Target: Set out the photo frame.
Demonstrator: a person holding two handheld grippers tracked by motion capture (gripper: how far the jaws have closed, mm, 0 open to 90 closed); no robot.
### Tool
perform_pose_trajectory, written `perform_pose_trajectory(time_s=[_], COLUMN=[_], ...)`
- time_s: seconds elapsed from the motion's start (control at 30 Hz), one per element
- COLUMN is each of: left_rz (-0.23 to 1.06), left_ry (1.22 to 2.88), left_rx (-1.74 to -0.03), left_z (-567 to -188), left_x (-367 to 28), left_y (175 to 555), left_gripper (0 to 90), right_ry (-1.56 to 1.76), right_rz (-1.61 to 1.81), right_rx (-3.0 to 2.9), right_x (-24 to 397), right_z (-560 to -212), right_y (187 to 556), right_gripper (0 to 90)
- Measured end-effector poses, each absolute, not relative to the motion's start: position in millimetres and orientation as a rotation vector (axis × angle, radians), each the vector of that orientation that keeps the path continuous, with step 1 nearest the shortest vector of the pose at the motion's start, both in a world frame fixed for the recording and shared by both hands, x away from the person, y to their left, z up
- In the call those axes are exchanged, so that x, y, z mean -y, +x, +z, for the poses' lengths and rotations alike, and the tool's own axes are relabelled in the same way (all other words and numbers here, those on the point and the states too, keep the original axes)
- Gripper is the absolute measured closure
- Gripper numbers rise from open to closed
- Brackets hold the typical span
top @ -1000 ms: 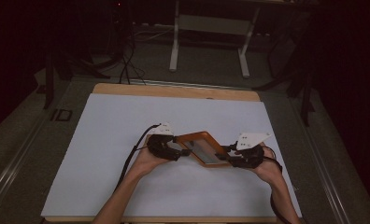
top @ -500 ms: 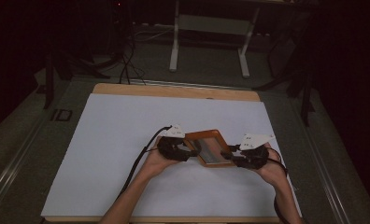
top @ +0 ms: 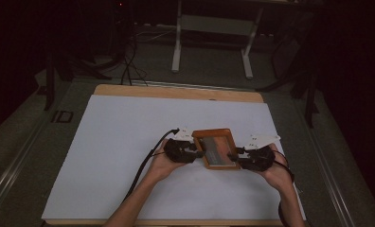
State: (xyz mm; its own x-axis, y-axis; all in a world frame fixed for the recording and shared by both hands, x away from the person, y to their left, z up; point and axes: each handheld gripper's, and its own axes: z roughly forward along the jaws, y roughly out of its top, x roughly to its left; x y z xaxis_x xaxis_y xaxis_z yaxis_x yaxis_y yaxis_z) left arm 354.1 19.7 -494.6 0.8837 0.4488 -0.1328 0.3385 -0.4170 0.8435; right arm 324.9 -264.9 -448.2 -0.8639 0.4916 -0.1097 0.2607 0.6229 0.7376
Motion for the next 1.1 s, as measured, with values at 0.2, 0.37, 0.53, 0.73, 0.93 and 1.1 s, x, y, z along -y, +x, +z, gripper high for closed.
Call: perform_pose_trajectory(time_s=[0.2, 0.37, 0.53, 0.73, 0.93, 1.1], left_rz=[0.086, 0.058, 0.078, 0.053, 0.061, 0.078], left_ry=[2.02, 1.982, 1.988, 1.981, 1.973, 1.989], left_rx=[-0.555, -0.554, -0.535, -0.532, -0.531, -0.548], left_z=[-500, -504, -502, -499, -495, -491], left_x=[-16, -13, -6, -7, -7, -14], left_y=[359, 363, 361, 360, 359, 358], left_gripper=[48.2, 39.2, 45.8, 51.8, 55.7, 55.5], right_ry=[0.563, 0.549, 0.58, 0.627, 0.669, 0.685], right_rz=[1.082, 1.078, 1.071, 1.031, 1.013, 1.045], right_rx=[-2.553, -2.558, -2.551, -2.544, -2.552, -2.557], right_x=[264, 264, 265, 265, 265, 261], right_z=[-448, -448, -448, -449, -452, -455], right_y=[323, 322, 322, 324, 325, 328], right_gripper=[66.9, 67.2, 66.3, 63.5, 62.6, 62.5])
